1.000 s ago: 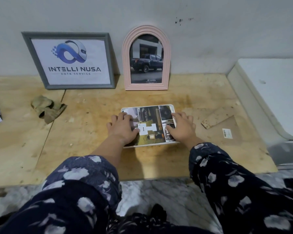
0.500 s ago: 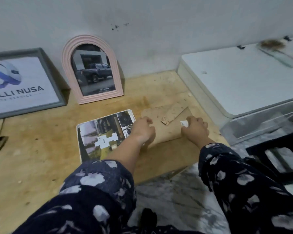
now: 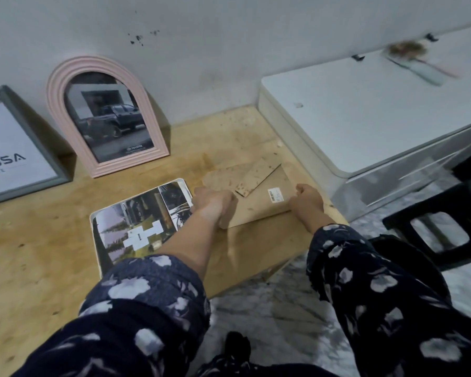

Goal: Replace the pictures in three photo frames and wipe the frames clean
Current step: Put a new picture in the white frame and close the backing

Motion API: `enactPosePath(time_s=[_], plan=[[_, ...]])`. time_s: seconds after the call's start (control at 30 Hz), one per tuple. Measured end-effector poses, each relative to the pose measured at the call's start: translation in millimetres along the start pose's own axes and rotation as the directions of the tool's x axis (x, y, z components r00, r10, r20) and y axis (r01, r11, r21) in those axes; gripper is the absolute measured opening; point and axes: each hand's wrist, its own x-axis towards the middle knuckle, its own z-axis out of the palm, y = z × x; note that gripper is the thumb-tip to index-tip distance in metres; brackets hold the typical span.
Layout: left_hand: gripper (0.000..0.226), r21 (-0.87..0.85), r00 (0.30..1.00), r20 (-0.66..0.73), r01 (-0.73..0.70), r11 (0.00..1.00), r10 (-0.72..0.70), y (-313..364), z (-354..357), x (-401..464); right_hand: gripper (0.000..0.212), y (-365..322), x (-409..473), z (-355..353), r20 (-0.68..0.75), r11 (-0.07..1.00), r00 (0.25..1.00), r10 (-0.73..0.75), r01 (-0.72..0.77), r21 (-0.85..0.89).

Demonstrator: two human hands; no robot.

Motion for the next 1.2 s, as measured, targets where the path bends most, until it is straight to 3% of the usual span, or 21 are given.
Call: enactPosePath(time_s=[0.2,0.33,0.43,0.7,1.2], plan=[[0.059,0.119,0.992,-0.099,-0.066,0.991,0.078,-3.8,-26.8,0.0,0.054,-8.3,-2.5,7.0,0.023,0.995,1.000,0.012,-0.014,0.096],[0.088,-0.017,0.986,-0.087,-0.143,0.990,0.141,-13.7,-62.9,5.8,0.054,-32.6,-12.7,22.1,0.066,0.986,0.996,-0.064,0.053,0.156],[0.094,-0.049,0.970,-0.124,-0.216,0.975,0.208,-24.4,-92.0,3.2,0.053,-52.8,-28.3,42.6,0.131,0.978,0.986,-0.102,0.075,0.196],[0.095,0.114,0.946,-0.268,-0.154,0.981,0.180,-88.1,-159.7,-5.4,0.051,-78.2,-75.2,101.1,0.315,0.975,0.929,-0.195,0.150,0.163],[0.089,0.350,0.923,-0.303,-0.124,0.928,0.237,-148.0,-171.0,-3.6,0.051,-75.4,-89.6,136.6,0.328,0.968,0.911,-0.250,0.235,0.086]])
